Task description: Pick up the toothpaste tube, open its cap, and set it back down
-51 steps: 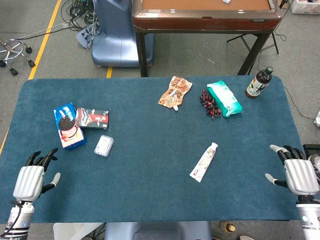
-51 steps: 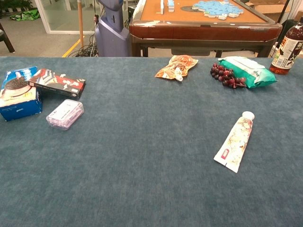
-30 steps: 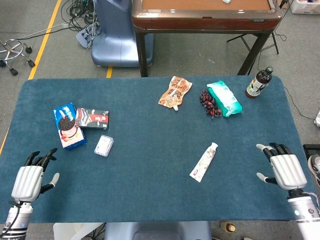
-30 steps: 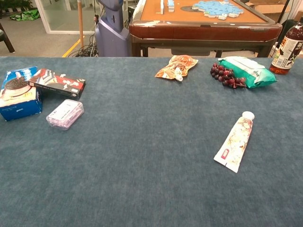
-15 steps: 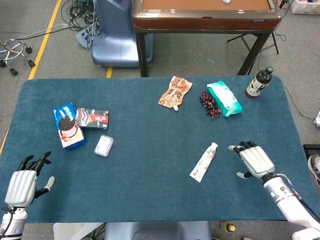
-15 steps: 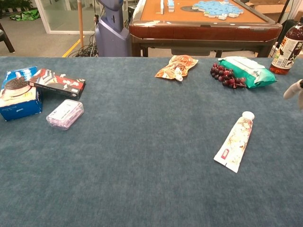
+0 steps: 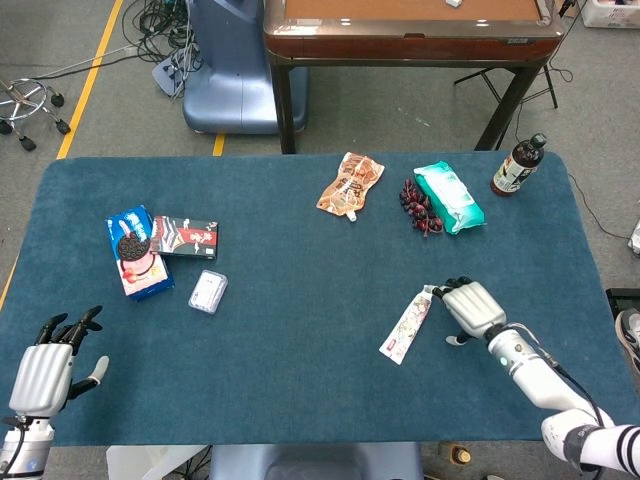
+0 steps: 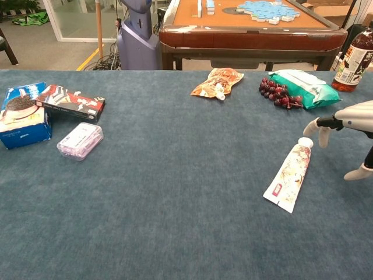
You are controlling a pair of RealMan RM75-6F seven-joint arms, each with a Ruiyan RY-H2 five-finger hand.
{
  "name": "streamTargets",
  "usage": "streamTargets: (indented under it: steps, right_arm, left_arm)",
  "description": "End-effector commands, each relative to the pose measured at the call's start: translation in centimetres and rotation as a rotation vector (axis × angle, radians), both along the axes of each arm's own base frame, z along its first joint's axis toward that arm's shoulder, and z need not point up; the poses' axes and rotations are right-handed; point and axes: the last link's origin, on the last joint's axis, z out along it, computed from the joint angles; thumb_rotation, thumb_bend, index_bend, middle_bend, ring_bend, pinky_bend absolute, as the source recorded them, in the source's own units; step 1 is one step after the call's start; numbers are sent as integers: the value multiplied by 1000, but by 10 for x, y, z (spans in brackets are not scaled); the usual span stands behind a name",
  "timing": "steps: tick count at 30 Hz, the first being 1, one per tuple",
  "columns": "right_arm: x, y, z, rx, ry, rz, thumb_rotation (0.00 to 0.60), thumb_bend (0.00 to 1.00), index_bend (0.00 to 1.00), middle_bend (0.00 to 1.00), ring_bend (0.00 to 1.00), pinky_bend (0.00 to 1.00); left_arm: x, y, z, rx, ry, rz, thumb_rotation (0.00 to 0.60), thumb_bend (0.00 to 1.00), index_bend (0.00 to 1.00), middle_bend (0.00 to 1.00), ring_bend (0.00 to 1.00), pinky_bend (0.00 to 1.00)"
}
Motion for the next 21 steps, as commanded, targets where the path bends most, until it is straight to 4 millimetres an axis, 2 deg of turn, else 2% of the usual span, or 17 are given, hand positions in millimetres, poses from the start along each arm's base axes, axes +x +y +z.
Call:
streamTargets:
  steps: [1,9,21]
  right_arm:
    - [0,-2,-5,11,9,-1,600,114,130,301,175,192]
    - [6,-11,-18,20,18,15,600,113,24,255,149,192]
    - [48,-32,-52,42,-59,109,600,111,0,232,138,192]
  left_arm:
    - [0,0,0,2,-2,2,600,306,129,337,336,106]
    - [1,-1,1,2,-2,0,600,307,129,337,336,106]
    - [2,-2,5,6,-4,0,600,306,129,337,336,106]
